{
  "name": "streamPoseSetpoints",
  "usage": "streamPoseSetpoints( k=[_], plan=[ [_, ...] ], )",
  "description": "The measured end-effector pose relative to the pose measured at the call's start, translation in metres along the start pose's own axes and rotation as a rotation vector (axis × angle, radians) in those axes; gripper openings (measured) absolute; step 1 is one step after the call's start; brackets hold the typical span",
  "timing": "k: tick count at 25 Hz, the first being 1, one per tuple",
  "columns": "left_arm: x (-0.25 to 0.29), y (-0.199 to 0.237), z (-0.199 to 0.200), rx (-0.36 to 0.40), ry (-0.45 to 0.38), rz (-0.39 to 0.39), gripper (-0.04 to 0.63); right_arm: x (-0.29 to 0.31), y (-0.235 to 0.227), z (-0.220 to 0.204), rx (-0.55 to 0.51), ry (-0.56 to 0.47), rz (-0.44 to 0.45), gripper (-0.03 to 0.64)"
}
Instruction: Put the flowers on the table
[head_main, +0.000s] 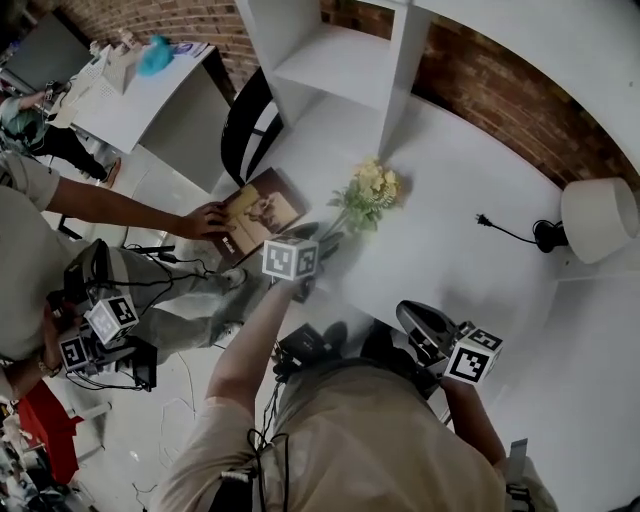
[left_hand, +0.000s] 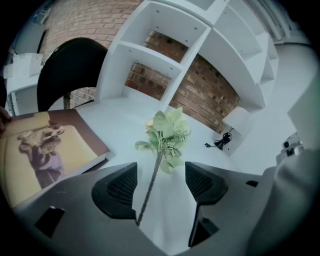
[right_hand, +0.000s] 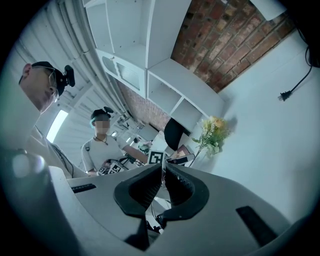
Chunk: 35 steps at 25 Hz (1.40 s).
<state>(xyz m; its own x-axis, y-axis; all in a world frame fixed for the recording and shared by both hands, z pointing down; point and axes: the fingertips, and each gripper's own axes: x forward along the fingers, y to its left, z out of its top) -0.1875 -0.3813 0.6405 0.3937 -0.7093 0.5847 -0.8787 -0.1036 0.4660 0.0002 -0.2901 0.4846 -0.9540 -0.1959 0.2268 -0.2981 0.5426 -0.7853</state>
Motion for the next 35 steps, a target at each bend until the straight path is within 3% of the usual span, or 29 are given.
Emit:
streamPoseSetpoints(
  k=[10, 15, 20, 24, 31, 33, 35],
  plan=[
    [0.000, 0.010, -0.015, 0.043, 0.010, 0.014, 0.282, 0.000, -0.003, -0.015, -0.042, -0.009, -0.007, 0.035],
    [-0.006, 0.019, -0.033, 0.030, 0.058, 0.044, 0.271, -0.003, 0.002, -0.021, -0.019, 0.001, -0.012, 0.035],
    [-0.004, 0.022, -0.037, 0.042, 0.117, 0.066, 0.098, -0.011, 0.007, -0.015, -0.016, -0.022, -0.047, 0.035],
    [0.000, 0.024, -0.039, 0.073, 0.138, 0.077, 0.043, -0.015, 0.009, -0.012, -0.019, -0.015, -0.052, 0.035],
    [0.027, 0.016, -0.017, 0.167, 0.077, 0.074, 0.039, -0.032, -0.004, -0.010, -0.035, -0.086, -0.098, 0.035],
    [0.020, 0.009, -0.010, 0.144, 0.057, 0.066, 0.045, -0.033, -0.003, -0.007, -0.034, -0.071, -0.097, 0.035],
    [0.006, 0.006, -0.009, 0.102, 0.045, 0.064, 0.105, -0.030, 0.001, -0.006, -0.027, -0.039, -0.079, 0.035]
  ],
)
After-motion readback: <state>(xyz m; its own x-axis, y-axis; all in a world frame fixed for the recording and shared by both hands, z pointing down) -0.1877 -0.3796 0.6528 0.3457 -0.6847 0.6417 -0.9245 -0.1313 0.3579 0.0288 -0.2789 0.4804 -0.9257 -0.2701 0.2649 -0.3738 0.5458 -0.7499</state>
